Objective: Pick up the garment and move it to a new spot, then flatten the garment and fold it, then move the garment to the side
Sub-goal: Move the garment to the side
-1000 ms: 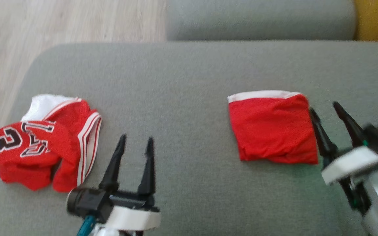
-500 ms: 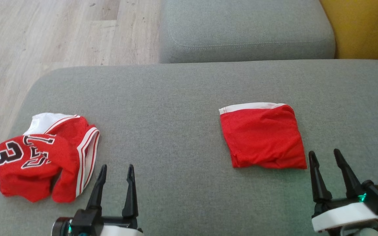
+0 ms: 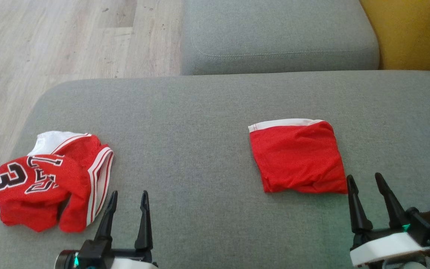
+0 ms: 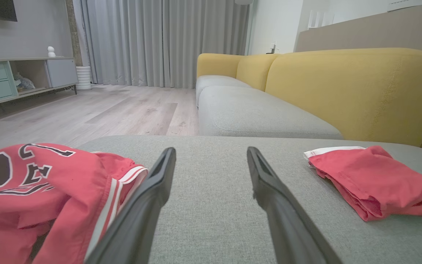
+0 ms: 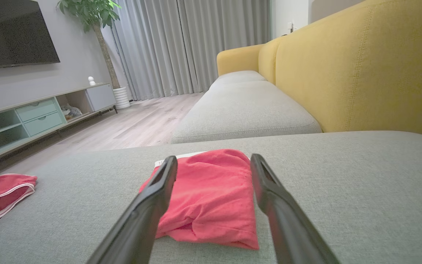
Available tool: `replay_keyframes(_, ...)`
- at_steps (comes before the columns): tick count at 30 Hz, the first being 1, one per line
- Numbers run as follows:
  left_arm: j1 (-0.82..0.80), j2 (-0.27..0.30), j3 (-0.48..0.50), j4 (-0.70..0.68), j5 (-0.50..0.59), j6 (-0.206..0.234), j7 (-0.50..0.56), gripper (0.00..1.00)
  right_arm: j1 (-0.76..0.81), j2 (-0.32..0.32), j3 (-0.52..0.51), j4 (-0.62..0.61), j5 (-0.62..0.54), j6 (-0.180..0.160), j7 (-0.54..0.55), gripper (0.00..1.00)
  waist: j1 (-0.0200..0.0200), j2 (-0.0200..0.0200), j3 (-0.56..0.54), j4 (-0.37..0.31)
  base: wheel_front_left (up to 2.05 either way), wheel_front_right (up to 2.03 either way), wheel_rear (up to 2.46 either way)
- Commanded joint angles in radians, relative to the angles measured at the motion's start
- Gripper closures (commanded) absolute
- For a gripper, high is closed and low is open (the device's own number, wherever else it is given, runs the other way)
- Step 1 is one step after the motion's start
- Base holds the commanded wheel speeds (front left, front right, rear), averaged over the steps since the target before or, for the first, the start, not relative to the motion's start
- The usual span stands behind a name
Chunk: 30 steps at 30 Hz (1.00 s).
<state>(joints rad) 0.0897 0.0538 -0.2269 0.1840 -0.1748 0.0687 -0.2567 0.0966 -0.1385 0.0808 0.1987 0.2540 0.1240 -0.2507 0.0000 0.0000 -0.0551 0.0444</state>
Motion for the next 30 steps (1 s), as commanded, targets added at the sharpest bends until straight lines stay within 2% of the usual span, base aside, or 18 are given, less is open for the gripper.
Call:
replay_keyframes(1,-0.027,-0.004,0.037,-0.03,0.011,-0.005,-0.005,0.0,-0.013,-0.005,0.009,-0.024,0.002,0.007,-0.011,0.0,0.0,0.0,0.0,0.0,0.0,0.0,0.0)
replay_keyframes(9,-0.034,-0.004,0.026,-0.069,0.018,0.005,-0.005,0.0,-0.026,-0.015,0.005,0.005,0.004,0.007,-0.011,0.0,0.0,0.0,0.027,0.0,0.0,0.0,0.0)
replay_keyframes(14,-0.053,-0.004,0.028,-0.084,0.016,0.001,-0.005,0.0,-0.144,-0.049,0.035,0.111,-0.003,0.007,-0.011,0.0,0.0,0.0,0.105,-0.021,0.0,0.0,0.0)
replay_keyframes(22,-0.152,-0.004,0.022,-0.089,0.024,-0.013,-0.005,0.0,-0.466,-0.118,0.146,0.433,0.102,0.007,0.013,0.0,0.0,0.0,0.244,-0.015,0.0,0.0,0.0)
replay_keyframes(26,-0.184,-0.004,0.0,-0.088,0.016,-0.01,-0.005,0.0,-0.569,-0.114,0.187,0.598,0.159,0.007,0.066,0.0,0.0,0.0,0.276,-0.001,0.0,0.0,0.0)
replay_keyframes(27,-0.19,-0.004,-0.006,-0.087,0.014,-0.009,-0.005,0.0,-0.586,-0.106,0.196,0.634,0.178,0.007,0.081,0.03,0.0,0.0,0.28,0.003,0.0,0.0,0.0)
replay_keyframes(29,-0.199,-0.004,-0.013,-0.087,0.012,-0.006,-0.005,0.0,-0.608,-0.09,0.233,0.676,0.218,0.007,0.098,1.0,0.0,0.0,0.287,0.008,0.0,0.0,0.0)
replay_keyframes(30,-0.202,-0.004,-0.014,-0.089,0.011,-0.005,-0.005,0.0,-0.615,-0.086,0.25,0.682,0.241,0.007,0.094,1.0,0.0,0.0,0.29,0.009,0.0,0.0,0.0)
